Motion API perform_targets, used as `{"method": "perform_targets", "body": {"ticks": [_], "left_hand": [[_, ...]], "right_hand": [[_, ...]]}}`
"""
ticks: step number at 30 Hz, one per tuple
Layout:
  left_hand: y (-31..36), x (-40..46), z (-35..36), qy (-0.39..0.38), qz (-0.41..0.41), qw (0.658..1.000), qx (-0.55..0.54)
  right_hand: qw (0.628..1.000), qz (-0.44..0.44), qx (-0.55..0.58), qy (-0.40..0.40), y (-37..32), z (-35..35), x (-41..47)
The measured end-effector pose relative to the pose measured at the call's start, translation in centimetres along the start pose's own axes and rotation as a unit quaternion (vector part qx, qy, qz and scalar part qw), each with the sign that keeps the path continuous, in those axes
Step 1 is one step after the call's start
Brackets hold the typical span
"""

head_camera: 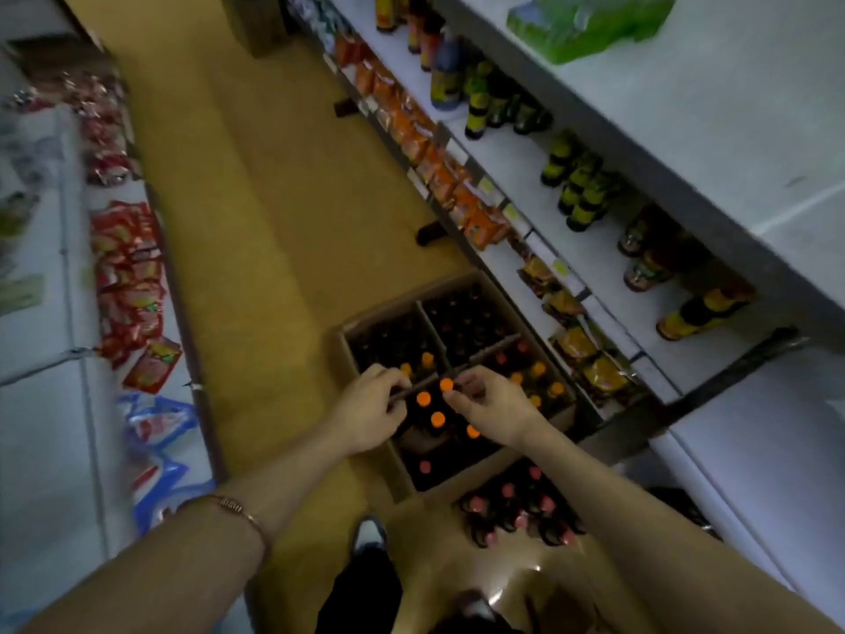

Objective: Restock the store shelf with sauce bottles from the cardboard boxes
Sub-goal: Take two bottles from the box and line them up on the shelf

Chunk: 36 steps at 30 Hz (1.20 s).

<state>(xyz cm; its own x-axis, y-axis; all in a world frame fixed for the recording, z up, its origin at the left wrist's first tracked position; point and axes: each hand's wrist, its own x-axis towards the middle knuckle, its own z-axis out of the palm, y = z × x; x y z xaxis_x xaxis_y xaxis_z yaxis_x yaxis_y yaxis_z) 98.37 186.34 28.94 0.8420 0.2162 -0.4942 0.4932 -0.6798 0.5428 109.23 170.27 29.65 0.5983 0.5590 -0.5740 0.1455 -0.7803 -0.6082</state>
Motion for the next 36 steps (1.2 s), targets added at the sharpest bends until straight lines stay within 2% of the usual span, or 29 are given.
{"method": "perform_targets", "body": {"ticks": [2,6,10,15,20,23,25,29,33,36], "left_hand": [[-2.9,2.7,1.8,-0.017,-0.012,1.0,-0.001],[-7.6,9.0,6.4,-0.005,-0.023,1.0,0.008],[-12.5,15.3,12.8,-0.039,-0.018,0.999,-0.003],[-19.1,21.4,20.9,-0.064,-0.09,0.993,-0.035],[-23.5,24.6,27.1,-0.002,-0.147,0.968,-0.204],[-24.1,25.8,29.6,0.074,-0.18,0.93,-0.311],[-23.9,26.9,30.8,0.098,-0.197,0.898,-0.381],[-23.8,29.2,32.8,0.134,-0.234,0.851,-0.45],[-24.0,30.6,34.4,0.193,-0.248,0.836,-0.45],[-23.8,30.6,34.7,0.217,-0.238,0.839,-0.439]], "right_hand": [[1.0,0.009,-0.002,-0.002,1.8,2.6,3.6],[1.0,0.007,-0.002,-0.022,6.4,7.6,10.5],[0.999,0.003,-0.013,-0.029,12.3,11.9,16.4],[0.999,0.01,0.031,-0.028,19.0,17.4,22.2],[0.984,0.022,0.177,-0.006,23.5,23.3,26.9],[0.972,0.046,0.23,0.03,26.2,26.0,29.3],[0.967,0.038,0.25,0.043,27.7,27.2,30.1],[0.97,0.041,0.227,0.083,28.8,28.6,31.9],[0.982,0.006,0.125,0.141,29.8,29.9,33.1],[0.982,-0.021,0.085,0.167,30.0,29.9,33.0]]}}
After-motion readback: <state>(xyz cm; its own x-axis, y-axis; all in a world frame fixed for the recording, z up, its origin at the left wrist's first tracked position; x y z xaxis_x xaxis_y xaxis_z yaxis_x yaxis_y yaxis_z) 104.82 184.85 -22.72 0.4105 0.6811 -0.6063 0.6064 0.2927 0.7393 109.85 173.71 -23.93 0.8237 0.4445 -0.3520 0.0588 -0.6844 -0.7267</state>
